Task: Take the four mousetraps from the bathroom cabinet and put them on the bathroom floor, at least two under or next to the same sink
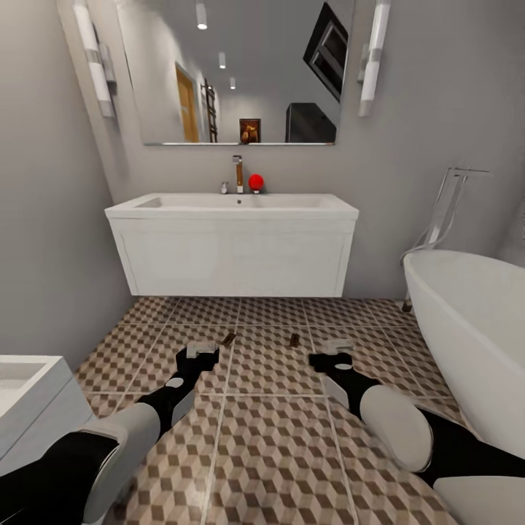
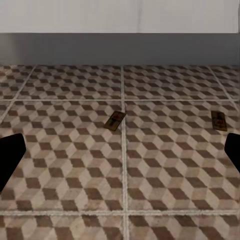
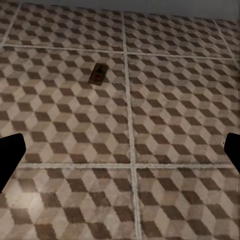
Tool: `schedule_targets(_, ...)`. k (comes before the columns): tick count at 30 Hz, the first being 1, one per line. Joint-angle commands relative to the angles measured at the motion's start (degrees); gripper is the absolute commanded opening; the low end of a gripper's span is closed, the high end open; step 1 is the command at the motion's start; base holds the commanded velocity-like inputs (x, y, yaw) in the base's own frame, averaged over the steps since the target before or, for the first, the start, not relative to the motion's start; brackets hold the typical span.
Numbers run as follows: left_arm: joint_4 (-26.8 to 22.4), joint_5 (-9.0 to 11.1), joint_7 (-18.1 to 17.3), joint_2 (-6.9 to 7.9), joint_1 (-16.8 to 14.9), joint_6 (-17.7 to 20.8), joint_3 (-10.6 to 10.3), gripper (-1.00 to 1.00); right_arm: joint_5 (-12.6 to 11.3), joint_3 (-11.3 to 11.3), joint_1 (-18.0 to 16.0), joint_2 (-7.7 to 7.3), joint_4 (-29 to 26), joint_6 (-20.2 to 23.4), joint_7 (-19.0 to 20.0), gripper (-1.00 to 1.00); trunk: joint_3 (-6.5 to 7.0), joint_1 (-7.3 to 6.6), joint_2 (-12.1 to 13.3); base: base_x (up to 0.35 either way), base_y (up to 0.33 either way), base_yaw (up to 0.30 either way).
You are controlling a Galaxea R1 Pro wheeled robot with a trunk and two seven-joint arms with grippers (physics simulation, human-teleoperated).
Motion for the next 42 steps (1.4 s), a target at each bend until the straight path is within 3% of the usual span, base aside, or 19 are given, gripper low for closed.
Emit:
schedule_targets(1, 0.1, 0.6, 0.2, -0.01, 0.0, -0.2, -0.5, 1.0, 0.5, -0.5, 0.1, -0.28, 0.2, -0.4, -0.1, 1.0, 0.17, -0.03, 0.0, 0.0, 0.0, 0.0)
schedule_targets(18, 0.1, 0.5, 0.2, -0.01, 0.0, -0.2, -0.5, 1.0, 0.7, -0.5, 3.9, -3.23, 0.2, -2.4, 6.3, 1.0, 3.94, -0.47, 0.2, 0.0, 0.0, 0.0)
schedule_targets(36, 0.1, 0.4, 0.2, -0.01, 0.0, -0.2, -0.5, 1.0, 0.7, -0.5, 4.2, -3.58, 0.2, -2.5, 6.8, 1.0, 7.92, -0.94, 0.5, 0.0, 0.0, 0.0)
schedule_targets(42, 0.1, 0.4, 0.2, -0.01, 0.0, -0.3, -0.5, 1.0, 0.8, -0.5, 4.2, -3.58, 0.2, -2.6, 6.8, 1.0, 9.0, -2.26, 2.9, 0.0, 0.0, 0.0)
